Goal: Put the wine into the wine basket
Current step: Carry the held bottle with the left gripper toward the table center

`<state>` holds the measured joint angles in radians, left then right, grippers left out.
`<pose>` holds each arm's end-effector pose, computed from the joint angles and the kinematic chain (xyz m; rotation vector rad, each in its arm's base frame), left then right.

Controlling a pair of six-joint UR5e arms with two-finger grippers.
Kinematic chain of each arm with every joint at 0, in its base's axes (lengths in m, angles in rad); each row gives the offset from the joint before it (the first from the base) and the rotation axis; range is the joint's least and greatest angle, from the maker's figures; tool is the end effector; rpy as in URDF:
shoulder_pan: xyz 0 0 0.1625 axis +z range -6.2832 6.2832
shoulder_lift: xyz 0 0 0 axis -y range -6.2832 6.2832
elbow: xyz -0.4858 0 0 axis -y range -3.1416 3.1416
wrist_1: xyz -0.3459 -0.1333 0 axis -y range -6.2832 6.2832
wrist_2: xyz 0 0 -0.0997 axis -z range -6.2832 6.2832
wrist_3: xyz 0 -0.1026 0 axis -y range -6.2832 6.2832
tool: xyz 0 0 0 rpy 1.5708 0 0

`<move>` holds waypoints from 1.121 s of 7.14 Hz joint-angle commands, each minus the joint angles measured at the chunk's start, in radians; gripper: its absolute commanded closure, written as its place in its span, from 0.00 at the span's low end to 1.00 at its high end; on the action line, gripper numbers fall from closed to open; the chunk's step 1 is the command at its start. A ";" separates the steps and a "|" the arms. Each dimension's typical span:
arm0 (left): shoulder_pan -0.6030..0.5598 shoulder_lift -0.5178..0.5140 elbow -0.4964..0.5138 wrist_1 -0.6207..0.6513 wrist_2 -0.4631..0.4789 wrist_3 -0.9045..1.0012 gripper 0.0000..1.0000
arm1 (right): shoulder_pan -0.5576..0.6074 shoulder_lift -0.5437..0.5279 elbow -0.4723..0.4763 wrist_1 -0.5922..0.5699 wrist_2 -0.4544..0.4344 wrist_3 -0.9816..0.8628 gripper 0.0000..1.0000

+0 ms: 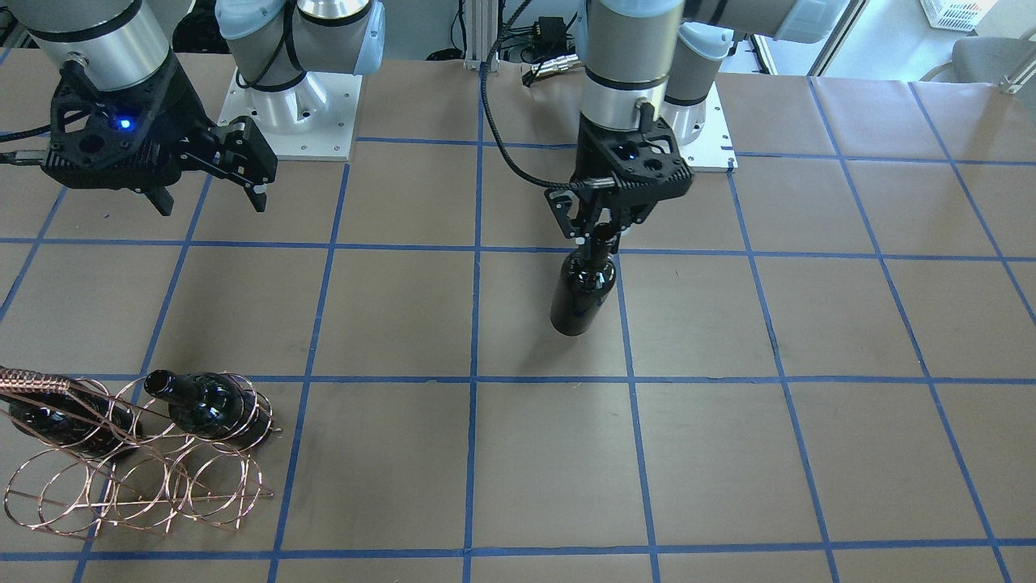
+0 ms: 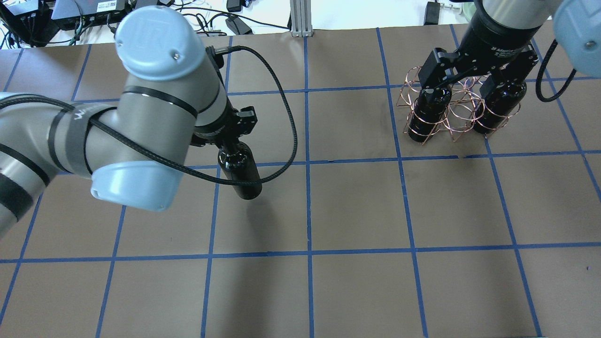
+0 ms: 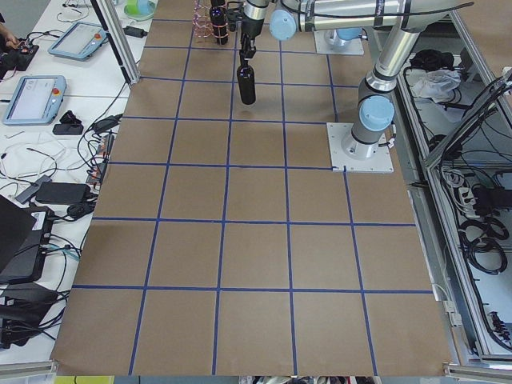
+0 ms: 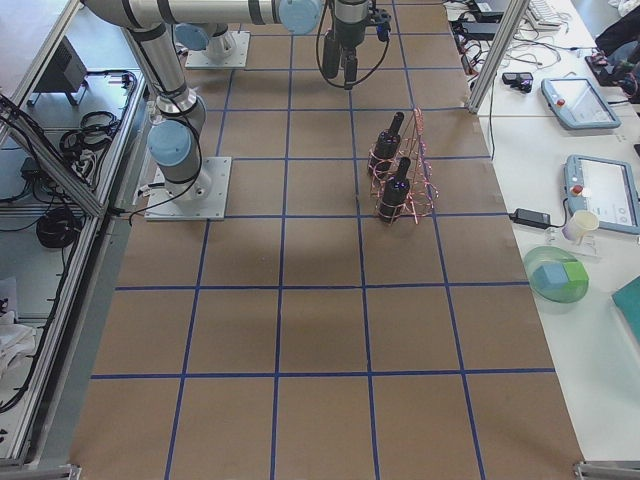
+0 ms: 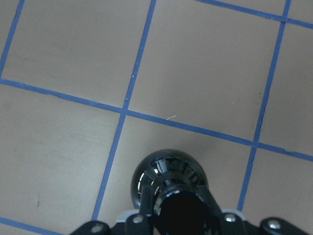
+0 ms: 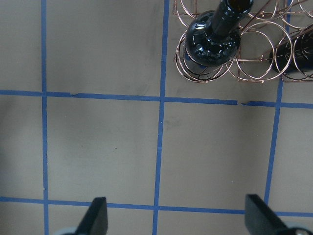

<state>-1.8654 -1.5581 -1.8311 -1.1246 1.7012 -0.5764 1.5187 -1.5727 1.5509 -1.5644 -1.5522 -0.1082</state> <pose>-0.2446 -0.3929 0.4834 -0.4533 3.0527 -0.3638 0.1118 -0.4526 0.5548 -0.0879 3.1229 -0.0263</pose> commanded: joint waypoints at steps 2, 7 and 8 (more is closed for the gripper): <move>-0.133 -0.025 -0.002 0.000 0.053 -0.296 0.84 | -0.011 0.016 0.003 -0.002 -0.028 -0.004 0.00; -0.201 -0.068 -0.005 0.009 0.063 -0.554 0.85 | -0.012 0.008 0.001 -0.002 -0.015 0.001 0.00; -0.207 -0.076 -0.002 0.019 0.064 -0.568 0.85 | -0.009 0.008 0.001 -0.009 -0.017 -0.005 0.00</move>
<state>-2.0622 -1.6231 -1.8350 -1.1130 1.7664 -1.1143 1.5070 -1.5638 1.5524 -1.5676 -1.5691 -0.1112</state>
